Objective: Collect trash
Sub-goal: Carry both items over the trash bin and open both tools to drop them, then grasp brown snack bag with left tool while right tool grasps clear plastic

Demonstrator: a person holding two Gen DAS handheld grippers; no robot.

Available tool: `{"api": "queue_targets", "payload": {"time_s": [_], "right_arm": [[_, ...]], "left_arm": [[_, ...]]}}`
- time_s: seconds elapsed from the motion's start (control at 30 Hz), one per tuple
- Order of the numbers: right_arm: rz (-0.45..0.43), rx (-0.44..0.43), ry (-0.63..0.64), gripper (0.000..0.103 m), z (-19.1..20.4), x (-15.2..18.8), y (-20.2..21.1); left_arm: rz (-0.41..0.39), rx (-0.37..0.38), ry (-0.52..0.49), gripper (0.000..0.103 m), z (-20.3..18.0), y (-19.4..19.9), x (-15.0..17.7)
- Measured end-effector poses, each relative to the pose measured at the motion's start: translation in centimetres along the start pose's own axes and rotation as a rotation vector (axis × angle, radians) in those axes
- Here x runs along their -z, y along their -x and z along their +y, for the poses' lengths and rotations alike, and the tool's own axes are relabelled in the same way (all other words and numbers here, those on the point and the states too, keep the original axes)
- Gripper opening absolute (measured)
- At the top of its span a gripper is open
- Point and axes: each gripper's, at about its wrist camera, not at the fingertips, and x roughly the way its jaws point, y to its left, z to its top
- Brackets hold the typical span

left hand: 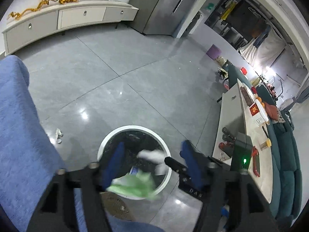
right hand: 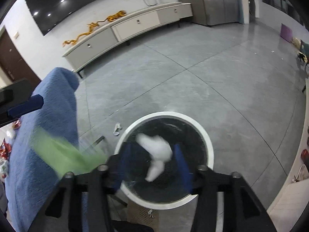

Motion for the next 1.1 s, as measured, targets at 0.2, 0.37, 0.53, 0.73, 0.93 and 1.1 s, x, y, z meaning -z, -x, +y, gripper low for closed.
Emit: {"api": "queue_targets", "payload": {"time_s": [0.2,0.37,0.53,0.73,0.93,1.1], "right_arm": [[-0.009,0.030,-0.006,0.049,-0.2,0.3,1.3],[-0.028,0.024,0.027,0.049,1.9,-0.1,3.2],[-0.096,-0.022,0.100,0.049,6.3,-0.4,6.5],[-0.196,-0.093,0.193,0.049,12.5,0.0,10.7],[-0.240,-0.160,0.301,0.049,19.3,0.9,12.7],[-0.249,-0.185,0.362,0.049,23.4,2.1,13.5]], "left_arm": [[-0.023,-0.015,-0.022,0.065,-0.5,-0.1,-0.4],[-0.102,-0.055,-0.036,0.065,0.7,4.6,1.2],[-0.238,-0.116,-0.018,0.065,2.5,10.7,3.8],[-0.338,-0.264,-0.045,0.065,4.2,18.4,6.9],[-0.387,-0.376,-0.016,0.065,7.7,24.7,10.7],[-0.403,-0.420,0.011,0.065,10.9,28.6,13.8]]}}
